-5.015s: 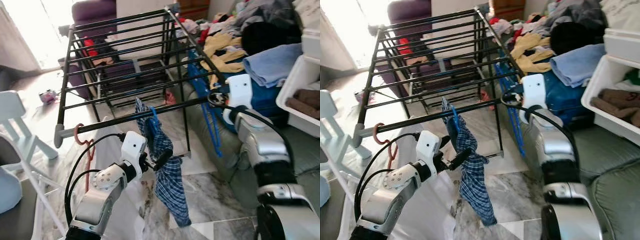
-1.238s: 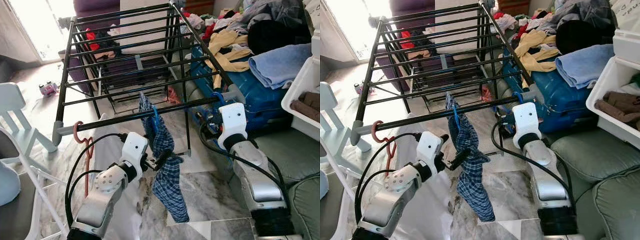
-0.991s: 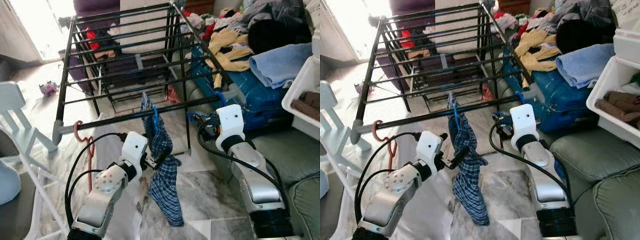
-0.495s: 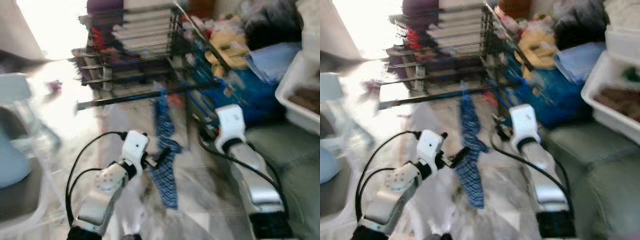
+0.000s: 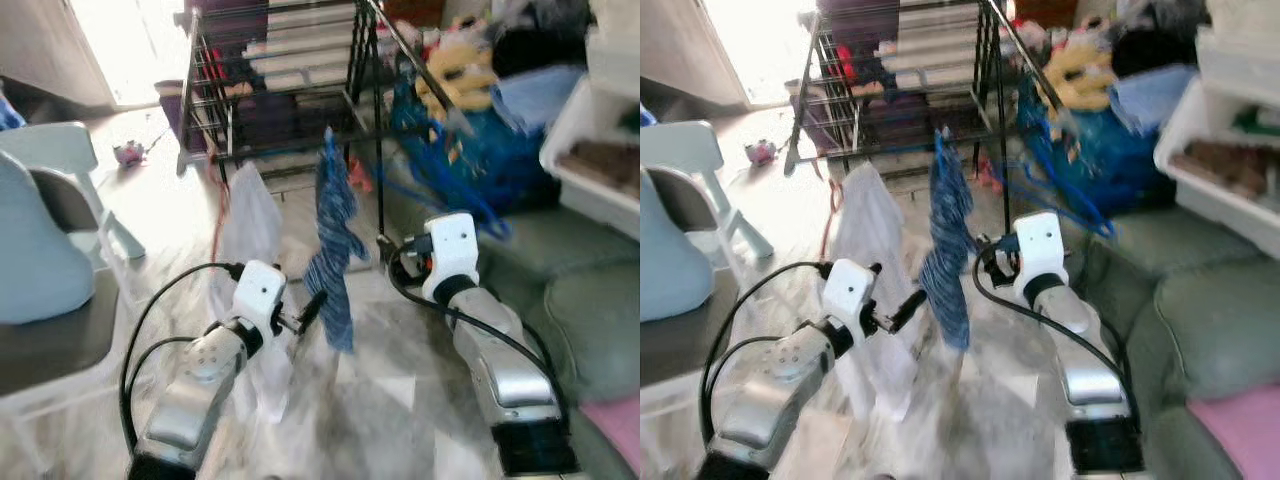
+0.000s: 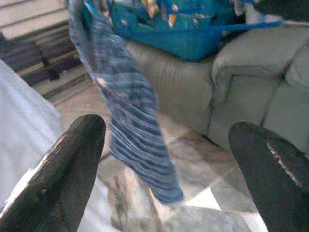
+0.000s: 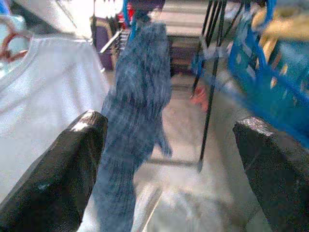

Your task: Hang hanger

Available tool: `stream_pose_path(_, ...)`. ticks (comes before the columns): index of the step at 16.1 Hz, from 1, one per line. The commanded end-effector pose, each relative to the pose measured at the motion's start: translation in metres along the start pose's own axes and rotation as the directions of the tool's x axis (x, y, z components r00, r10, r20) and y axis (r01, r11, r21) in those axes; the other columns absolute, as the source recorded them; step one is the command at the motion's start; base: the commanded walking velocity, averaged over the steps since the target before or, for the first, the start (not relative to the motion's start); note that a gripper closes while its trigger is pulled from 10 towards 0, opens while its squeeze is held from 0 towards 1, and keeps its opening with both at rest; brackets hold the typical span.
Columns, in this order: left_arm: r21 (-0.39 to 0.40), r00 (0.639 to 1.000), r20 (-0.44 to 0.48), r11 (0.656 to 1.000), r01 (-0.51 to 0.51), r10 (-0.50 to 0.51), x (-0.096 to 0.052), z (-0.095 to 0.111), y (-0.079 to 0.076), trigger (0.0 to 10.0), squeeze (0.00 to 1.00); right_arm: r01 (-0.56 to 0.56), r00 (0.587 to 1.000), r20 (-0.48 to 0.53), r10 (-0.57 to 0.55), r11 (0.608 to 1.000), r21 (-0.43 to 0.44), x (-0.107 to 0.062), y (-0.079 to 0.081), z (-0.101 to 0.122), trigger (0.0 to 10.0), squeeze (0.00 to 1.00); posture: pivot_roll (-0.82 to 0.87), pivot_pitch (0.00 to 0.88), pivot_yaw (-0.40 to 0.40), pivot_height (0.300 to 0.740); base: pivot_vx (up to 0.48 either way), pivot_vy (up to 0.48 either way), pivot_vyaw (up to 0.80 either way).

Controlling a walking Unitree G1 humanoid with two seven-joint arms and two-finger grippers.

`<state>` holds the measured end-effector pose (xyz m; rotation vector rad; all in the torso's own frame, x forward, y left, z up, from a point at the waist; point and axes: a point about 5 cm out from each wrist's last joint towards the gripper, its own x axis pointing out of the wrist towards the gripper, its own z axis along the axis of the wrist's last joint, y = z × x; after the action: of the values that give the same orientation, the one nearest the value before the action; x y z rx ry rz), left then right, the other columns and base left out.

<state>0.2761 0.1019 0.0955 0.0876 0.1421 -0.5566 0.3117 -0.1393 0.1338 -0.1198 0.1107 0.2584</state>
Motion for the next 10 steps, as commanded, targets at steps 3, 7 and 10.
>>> stream_pose_path(3, 0.022, 0.998, 0.012, 0.998, -0.064, 0.064, -0.002, 0.002, 0.012, 10.0, 0.0, -0.061, 0.998, 0.025, 0.061, 0.998, 0.012, 0.004, 0.011, 0.007, 10.0, 0.0, -0.09, 0.0, 0.061, 0.74, -0.329, 0.0, 0.0)
stream_pose_path(7, 0.02, 0.991, 0.018, 0.991, -0.131, 0.13, -0.008, 0.002, 0.02, 10.0, 0.0, -0.092, 0.995, 0.041, 0.091, 0.995, 0.027, 0.006, 0.016, 0.011, 10.0, 0.0, -0.07, 0.0, 0.051, 0.74, -0.33, 0.0, 0.0)
stream_pose_path(10, 0.019, 0.987, 0.003, 0.986, -0.163, 0.163, -0.014, -0.004, 0.022, 10.0, 0.0, -0.148, 0.988, 0.047, 0.146, 0.988, 0.035, 0.001, 0.027, 0.009, 10.0, 0.0, -0.07, 0.0, 0.053, 0.74, -0.328, 0.0, 0.0)
